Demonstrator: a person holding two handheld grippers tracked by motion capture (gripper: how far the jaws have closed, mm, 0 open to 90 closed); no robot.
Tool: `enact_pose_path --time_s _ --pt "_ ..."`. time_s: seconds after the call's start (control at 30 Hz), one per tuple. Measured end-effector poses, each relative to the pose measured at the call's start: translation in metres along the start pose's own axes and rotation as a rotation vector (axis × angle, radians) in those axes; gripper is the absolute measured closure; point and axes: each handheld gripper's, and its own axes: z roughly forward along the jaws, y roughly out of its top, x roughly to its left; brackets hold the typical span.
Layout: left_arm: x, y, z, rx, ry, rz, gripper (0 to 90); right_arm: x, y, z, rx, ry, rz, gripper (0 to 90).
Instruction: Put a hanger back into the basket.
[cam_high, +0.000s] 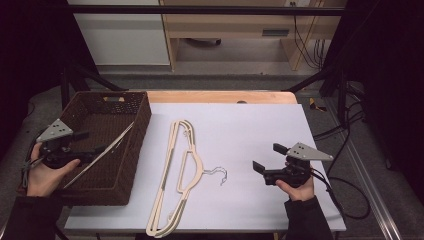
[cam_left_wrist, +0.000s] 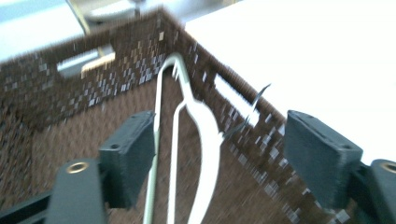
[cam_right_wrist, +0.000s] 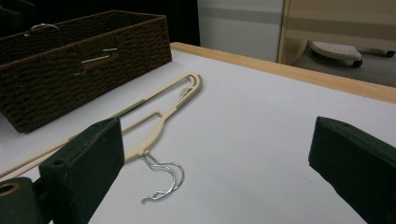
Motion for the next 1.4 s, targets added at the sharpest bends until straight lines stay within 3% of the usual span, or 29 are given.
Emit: enact_pose_path --time_s 0.1,0.3,0.53,0.67,0.87,1.03,1.4 --pt "-0.007 0.006 -0.009 -0.076 -0.005 -0.019 14.9 0.002 0.002 0.002 -0.002 0.006 -0.009 3.6" --pt "-0.030 0.018 -0.024 -0.218 -0.029 -0.052 9.4 0.005 0.004 0.003 -0.007 0.016 -0.014 3.6" --pt "-0.068 0.021 -0.022 -0.311 -0.087 -0.063 6.0 0.008 0.007 0.008 -0.008 0.032 -0.020 4.6" --pt "-0.094 0.019 -0.010 -0.326 -0.118 -0.066 4.4 0.013 0.010 0.017 0.004 0.046 -0.041 5.2" --pt "-0.114 0.010 0.011 -0.300 -0.163 -0.060 4.2 0.021 0.014 0.032 0.016 0.084 -0.057 6.7" --pt "-0.126 0.003 0.021 -0.285 -0.176 -0.034 4.3 0.024 0.014 0.045 0.031 0.106 -0.058 7.6" --pt "-0.143 -0.016 0.034 -0.247 -0.256 -0.016 4.9 0.034 0.007 0.081 0.092 0.147 -0.073 12.2"
